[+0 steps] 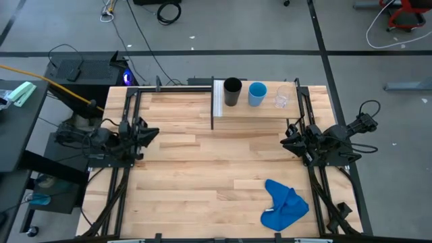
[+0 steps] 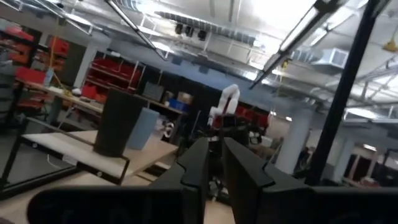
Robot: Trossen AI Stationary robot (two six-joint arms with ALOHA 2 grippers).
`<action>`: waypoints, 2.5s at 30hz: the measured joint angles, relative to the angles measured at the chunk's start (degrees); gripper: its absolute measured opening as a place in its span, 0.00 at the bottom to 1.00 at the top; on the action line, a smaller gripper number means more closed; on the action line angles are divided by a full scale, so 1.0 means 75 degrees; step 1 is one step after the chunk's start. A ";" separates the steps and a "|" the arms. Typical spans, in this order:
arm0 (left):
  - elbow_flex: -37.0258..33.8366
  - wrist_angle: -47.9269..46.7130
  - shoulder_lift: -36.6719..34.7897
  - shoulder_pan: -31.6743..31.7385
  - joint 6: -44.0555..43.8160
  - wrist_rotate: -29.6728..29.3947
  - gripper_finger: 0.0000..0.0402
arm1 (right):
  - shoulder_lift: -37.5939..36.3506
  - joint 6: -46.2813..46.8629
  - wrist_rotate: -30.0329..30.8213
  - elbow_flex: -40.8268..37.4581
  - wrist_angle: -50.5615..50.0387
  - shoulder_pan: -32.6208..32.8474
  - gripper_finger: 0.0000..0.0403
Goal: Stack small to large cups/mugs on shelf
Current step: Return to Home Position
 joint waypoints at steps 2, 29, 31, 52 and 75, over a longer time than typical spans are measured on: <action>0.0000 -0.0039 0.0009 0.0000 0.0034 0.0127 0.14 | 0.0000 -0.0005 0.0000 0.0001 -0.0004 0.0002 0.24; 0.0017 -0.2676 0.0090 -0.0003 0.0004 0.0274 0.15 | 0.0190 -0.1632 -0.0003 0.0015 -0.2394 0.0003 0.24; 0.0015 -0.2631 0.0093 -0.0003 0.0032 0.0271 0.14 | 0.0193 -0.1629 -0.0003 0.0015 -0.2401 0.0003 0.24; 0.0009 -0.2585 0.0093 -0.0003 0.0037 0.0262 0.14 | 0.0193 -0.1623 -0.0006 0.0015 -0.2395 0.0003 0.24; 0.0006 -0.2573 0.0093 -0.0003 0.0035 0.0262 0.13 | 0.0193 -0.1620 -0.0006 0.0014 -0.2395 0.0003 0.24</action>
